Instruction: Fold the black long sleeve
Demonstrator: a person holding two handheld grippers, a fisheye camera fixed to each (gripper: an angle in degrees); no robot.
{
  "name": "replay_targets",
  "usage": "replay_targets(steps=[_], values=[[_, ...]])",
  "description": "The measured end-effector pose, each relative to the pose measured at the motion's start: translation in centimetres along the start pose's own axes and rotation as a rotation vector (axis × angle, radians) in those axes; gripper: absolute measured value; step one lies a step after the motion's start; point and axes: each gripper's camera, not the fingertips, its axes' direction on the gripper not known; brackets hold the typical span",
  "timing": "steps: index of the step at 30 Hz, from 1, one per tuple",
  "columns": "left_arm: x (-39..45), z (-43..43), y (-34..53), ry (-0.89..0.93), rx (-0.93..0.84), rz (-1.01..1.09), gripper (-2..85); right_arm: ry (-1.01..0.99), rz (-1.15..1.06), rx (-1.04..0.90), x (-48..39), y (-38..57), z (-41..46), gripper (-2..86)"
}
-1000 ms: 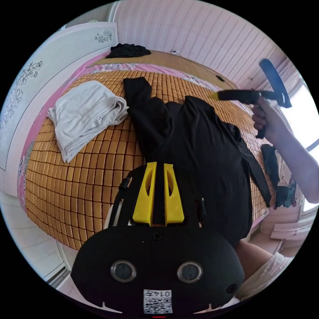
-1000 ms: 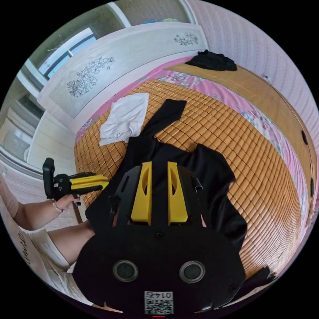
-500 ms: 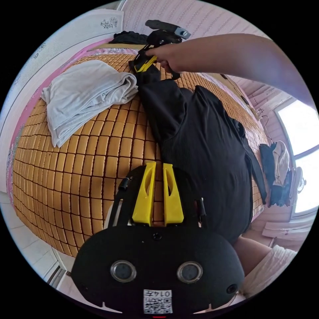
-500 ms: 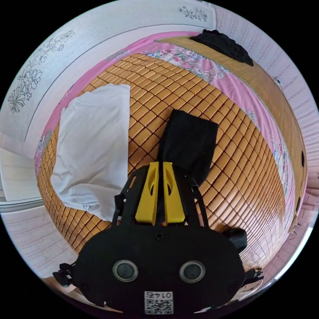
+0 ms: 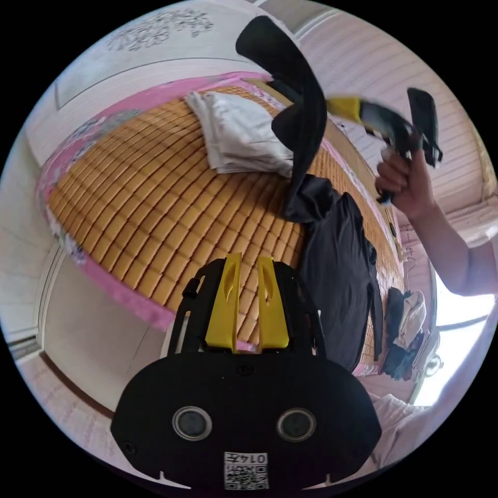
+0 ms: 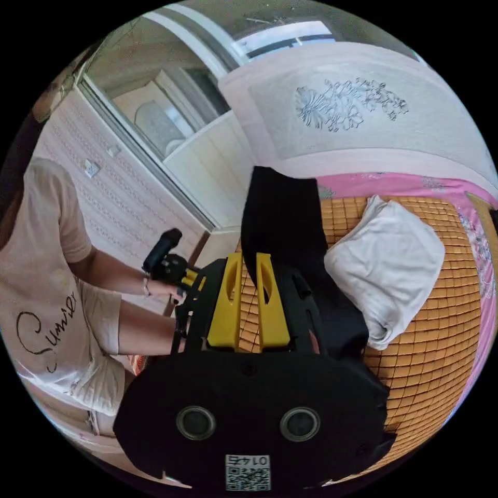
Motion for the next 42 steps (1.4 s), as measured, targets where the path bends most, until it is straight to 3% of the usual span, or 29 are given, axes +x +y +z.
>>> replay_targets(steps=[5,10,16,20,24,28,34,38,42], values=[[-6.5,-5.5,2.4,-0.134,-0.031,-0.201,5.6,0.110,0.223,-0.075,4.7,7.5,2.4,5.7],[-7.7,-7.2,0.1,-0.172,0.033,-0.287,5.6,0.299,0.426,-0.113,10.5,11.2,1.8,6.2],[-8.1,-3.3,-4.3,-0.065,-0.063,-0.382,5.8,0.517,0.587,-0.119,15.9,12.5,1.9,7.3],[-5.1,-3.0,-6.0,-0.156,-0.114,-0.237,-0.4,0.520,0.657,-0.166,19.3,13.2,4.1,8.9],[-3.8,-4.0,-6.4,-0.200,-0.120,-0.178,-0.9,0.534,0.649,-0.155,19.9,12.5,4.0,8.0],[-4.1,-8.4,-9.0,-0.266,-0.019,-0.121,-1.0,0.509,0.624,-0.110,20.3,11.6,3.4,7.6],[-5.6,-6.6,-13.0,-0.244,-0.074,-0.143,-0.7,0.443,0.677,0.033,19.7,13.2,-1.3,7.9],[-0.5,-7.1,-11.4,-0.351,-0.058,-0.039,0.1,0.650,0.856,0.051,20.7,20.1,-9.5,8.0],[6.0,-6.0,-10.5,-0.320,-0.046,0.092,0.4,0.768,1.021,-0.029,24.3,25.6,-14.3,8.5]])
